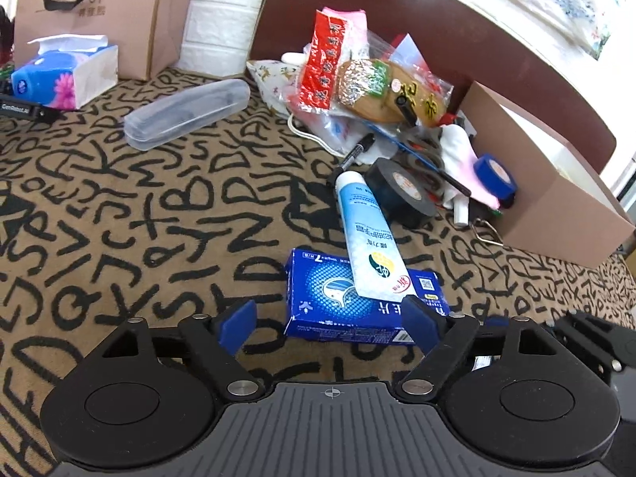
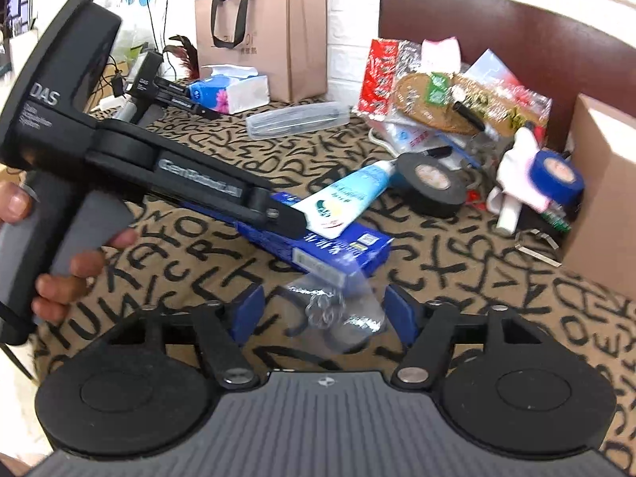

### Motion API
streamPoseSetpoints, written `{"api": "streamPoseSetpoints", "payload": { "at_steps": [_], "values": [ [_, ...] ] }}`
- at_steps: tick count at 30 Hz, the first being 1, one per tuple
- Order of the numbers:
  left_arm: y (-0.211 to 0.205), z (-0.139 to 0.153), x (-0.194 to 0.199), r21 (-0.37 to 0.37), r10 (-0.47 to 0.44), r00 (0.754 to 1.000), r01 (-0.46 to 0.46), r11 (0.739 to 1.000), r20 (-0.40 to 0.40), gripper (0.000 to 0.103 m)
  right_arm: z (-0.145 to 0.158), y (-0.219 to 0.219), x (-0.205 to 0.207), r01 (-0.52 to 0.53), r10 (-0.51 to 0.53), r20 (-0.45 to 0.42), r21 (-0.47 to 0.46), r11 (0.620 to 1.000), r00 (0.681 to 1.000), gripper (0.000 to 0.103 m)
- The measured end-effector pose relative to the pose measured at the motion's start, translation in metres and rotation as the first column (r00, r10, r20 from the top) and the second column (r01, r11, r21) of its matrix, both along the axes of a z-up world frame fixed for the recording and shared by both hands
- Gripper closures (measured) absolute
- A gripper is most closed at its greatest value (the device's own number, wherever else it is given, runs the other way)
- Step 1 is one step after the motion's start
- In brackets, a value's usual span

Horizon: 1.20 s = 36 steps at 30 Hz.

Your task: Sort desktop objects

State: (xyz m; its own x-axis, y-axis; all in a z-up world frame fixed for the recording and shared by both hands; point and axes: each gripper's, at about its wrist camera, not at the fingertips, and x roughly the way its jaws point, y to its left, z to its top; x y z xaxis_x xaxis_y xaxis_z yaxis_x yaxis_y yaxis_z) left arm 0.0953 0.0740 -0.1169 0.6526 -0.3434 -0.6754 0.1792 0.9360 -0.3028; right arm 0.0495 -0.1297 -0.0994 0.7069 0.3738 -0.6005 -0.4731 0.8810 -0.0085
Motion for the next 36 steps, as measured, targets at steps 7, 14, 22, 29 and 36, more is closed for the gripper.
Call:
{"api": "streamPoseSetpoints", "payload": {
  "at_steps": [7, 14, 22, 29, 36],
  "values": [
    [-0.004, 0.002, -0.009, 0.004, -0.054, 0.999, 0.054, 0.999, 0.004, 0.014, 0.000, -0.003, 0.003, -0.017, 0.018, 0.010, -0.021, 1.000, 1.000, 0.025],
    [-0.006, -0.008, 0.004, -0.008, -0.028, 0.999, 0.027, 1.000, -0.028, 0.014, -0.001, -0.017, 0.000, 0.025, -0.026, -0.018, -0.002, 1.000, 1.000, 0.025],
    [0.008, -0.005, -0.005, 0.002, 0.009, 1.000, -0.009, 1.000, -0.027, 0.014, -0.006, 0.008, -0.002, -0.136, 0.138, -0.052, 0.040, 0.990, 0.989, 0.040],
    [0.007, -0.007, -0.026, -0.026, -0.106, 0.994, 0.105, 0.994, -0.027, 0.013, 0.008, -0.024, 0.008, -0.017, 0.018, -0.011, 0.034, 0.999, 1.000, 0.034],
    [-0.039, -0.007, -0.032, 0.030, -0.242, 0.970, 0.242, 0.970, -0.006, 0.013, 0.006, -0.043, 0.023, 0.061, -0.060, 0.026, -0.064, 0.996, 0.998, 0.031]
  ]
}}
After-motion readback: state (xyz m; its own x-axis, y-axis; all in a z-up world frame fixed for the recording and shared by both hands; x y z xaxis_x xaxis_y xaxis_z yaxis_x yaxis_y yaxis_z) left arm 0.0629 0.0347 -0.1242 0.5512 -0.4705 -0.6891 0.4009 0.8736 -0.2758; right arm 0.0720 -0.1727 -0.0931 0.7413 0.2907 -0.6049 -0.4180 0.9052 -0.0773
